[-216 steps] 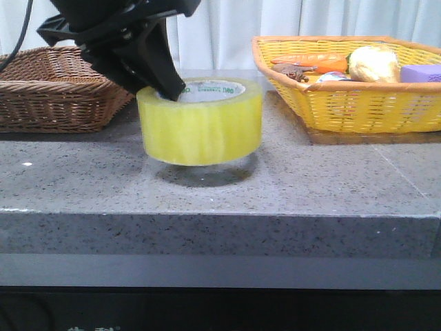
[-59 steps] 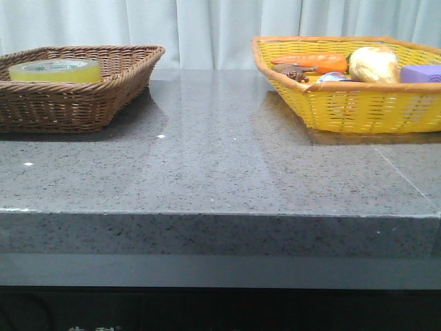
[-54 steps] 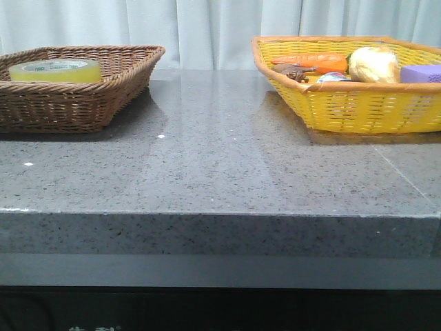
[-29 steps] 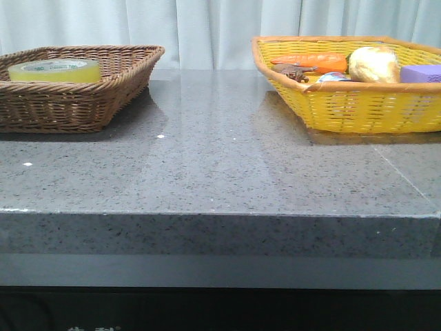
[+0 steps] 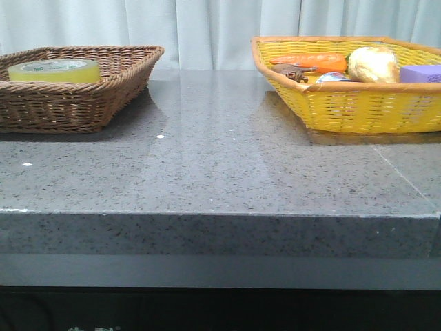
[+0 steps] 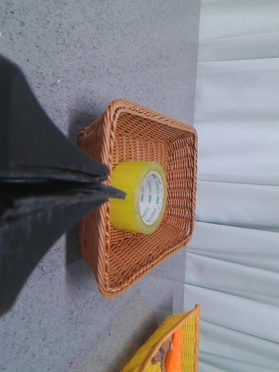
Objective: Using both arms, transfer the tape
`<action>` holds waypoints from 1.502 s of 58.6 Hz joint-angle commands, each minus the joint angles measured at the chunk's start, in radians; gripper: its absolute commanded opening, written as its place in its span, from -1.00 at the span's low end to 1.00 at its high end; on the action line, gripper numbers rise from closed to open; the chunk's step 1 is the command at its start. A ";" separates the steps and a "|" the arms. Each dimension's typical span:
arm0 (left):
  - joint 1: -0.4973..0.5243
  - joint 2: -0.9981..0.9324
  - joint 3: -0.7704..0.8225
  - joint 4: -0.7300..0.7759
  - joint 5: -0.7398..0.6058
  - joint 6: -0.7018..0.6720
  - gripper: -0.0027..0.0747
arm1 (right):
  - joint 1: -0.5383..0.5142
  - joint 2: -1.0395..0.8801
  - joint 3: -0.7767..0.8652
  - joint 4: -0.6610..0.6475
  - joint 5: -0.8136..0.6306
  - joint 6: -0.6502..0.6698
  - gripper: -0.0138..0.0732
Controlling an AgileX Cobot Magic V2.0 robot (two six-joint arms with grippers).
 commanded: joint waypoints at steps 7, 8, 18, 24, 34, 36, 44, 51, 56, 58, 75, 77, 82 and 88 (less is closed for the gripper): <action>-0.006 -0.046 0.027 0.133 -0.075 -0.190 -0.98 | -0.005 0.006 -0.027 -0.011 -0.082 -0.005 -0.89; -0.006 -0.057 0.037 0.151 -0.075 -0.214 -0.98 | -0.005 0.006 -0.027 -0.011 -0.082 -0.005 -0.89; -0.004 -0.179 0.132 0.156 -0.075 -0.210 -0.98 | -0.005 0.006 -0.027 -0.011 -0.082 -0.005 -0.89; 0.007 -0.183 0.174 0.156 -0.077 -0.193 -0.98 | -0.005 0.006 -0.027 -0.011 -0.082 -0.005 -0.89; 0.014 -0.183 0.232 0.154 -0.077 -0.193 -0.98 | -0.005 0.006 -0.027 -0.011 -0.082 -0.005 -0.89; 0.014 -0.183 0.244 0.154 -0.077 -0.193 -0.98 | -0.005 0.006 -0.027 -0.011 -0.082 -0.005 -0.89; 0.014 -0.187 0.317 0.154 -0.120 -0.193 -0.98 | -0.005 0.006 -0.027 -0.011 -0.082 -0.005 -0.89; 0.014 -0.187 0.393 0.128 -0.218 -0.193 -0.98 | -0.005 0.006 -0.027 -0.011 -0.082 -0.005 -0.89; 0.014 -0.187 0.413 0.108 -0.242 -0.193 -0.98 | -0.005 0.006 -0.027 -0.011 -0.082 -0.005 -0.89; 0.014 -0.187 0.411 0.104 -0.248 -0.193 -0.98 | -0.005 0.006 -0.027 -0.011 -0.082 -0.005 -0.89; 0.014 -0.185 0.414 0.099 -0.257 -0.193 -0.98 | -0.005 0.006 -0.027 -0.011 -0.082 -0.005 -0.89; 0.014 -0.185 0.414 0.099 -0.257 -0.193 -0.98 | -0.005 0.006 -0.027 -0.011 -0.082 -0.005 -0.89; 0.014 -0.185 0.414 0.099 -0.257 -0.193 -0.98 | -0.005 0.006 -0.027 -0.011 -0.082 -0.005 -0.89; 0.014 -0.185 0.414 0.099 -0.257 -0.193 -0.98 | -0.005 0.006 -0.027 -0.011 -0.082 -0.005 -0.89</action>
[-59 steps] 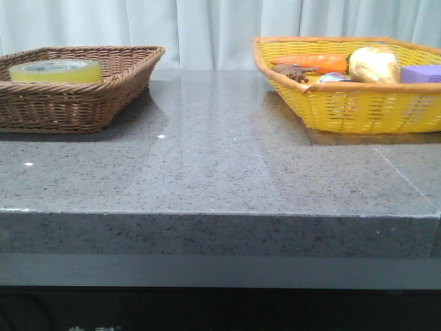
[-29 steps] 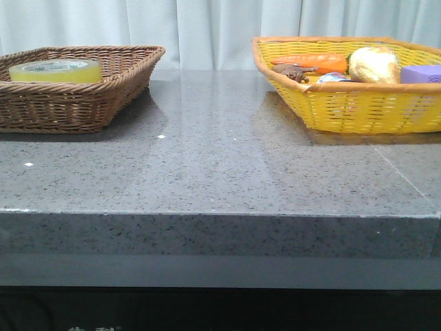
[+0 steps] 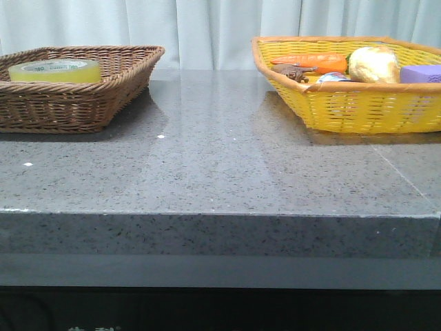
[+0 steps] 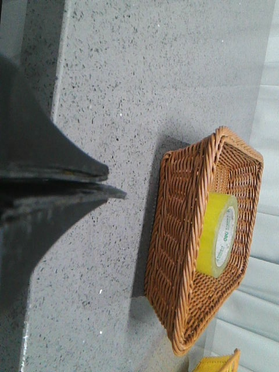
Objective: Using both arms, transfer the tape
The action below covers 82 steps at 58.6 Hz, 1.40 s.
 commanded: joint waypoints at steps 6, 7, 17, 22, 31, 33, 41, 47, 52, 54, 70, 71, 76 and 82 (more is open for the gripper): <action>0.001 -0.019 0.039 -0.010 -0.088 0.001 -0.98 | -0.005 0.006 -0.027 -0.011 -0.082 -0.005 -0.89; 0.001 -0.019 0.039 -0.010 -0.088 0.001 -0.98 | -0.005 0.006 -0.027 -0.011 -0.082 -0.005 -0.89; 0.001 -0.019 0.039 -0.010 -0.088 0.001 -0.98 | -0.005 0.006 -0.027 -0.011 -0.082 -0.005 -0.89; 0.001 -0.019 0.039 -0.010 -0.088 0.001 -0.98 | -0.005 0.006 -0.027 -0.011 -0.082 -0.005 -0.89; 0.001 -0.019 0.039 -0.010 -0.088 0.001 -0.98 | -0.005 0.006 -0.027 -0.011 -0.082 -0.005 -0.89; 0.001 -0.019 0.039 -0.010 -0.088 0.001 -0.98 | -0.005 0.006 -0.026 -0.015 -0.082 -0.005 -0.89; 0.001 -0.019 0.039 -0.010 -0.088 0.001 -0.98 | -0.015 0.004 0.019 -0.012 -0.131 -0.049 -0.89; 0.001 -0.019 0.039 -0.010 -0.088 0.001 -0.98 | -0.071 -0.006 0.093 0.039 -0.228 -0.123 -0.89; 0.001 -0.019 0.039 -0.010 -0.088 0.001 -0.98 | -0.129 -0.038 0.154 0.083 -0.291 -0.134 -0.89; 0.001 -0.019 0.039 -0.010 -0.088 0.001 -0.98 | -0.152 -0.058 0.177 0.092 -0.295 -0.134 -0.89; 0.001 -0.019 0.039 -0.010 -0.088 0.001 -0.98 | -0.281 -0.203 0.321 0.119 -0.204 -0.134 -0.89; 0.001 -0.019 0.039 -0.010 -0.088 0.001 -0.98 | -0.282 -0.209 0.322 0.121 -0.201 -0.134 -0.89; 0.001 -0.019 0.039 -0.010 -0.088 0.001 -0.98 | -0.285 -0.222 0.320 0.125 -0.172 -0.134 -0.89; 0.001 -0.019 0.039 -0.010 -0.088 0.001 -0.98 | -0.285 -0.222 0.320 0.125 -0.168 -0.134 -0.89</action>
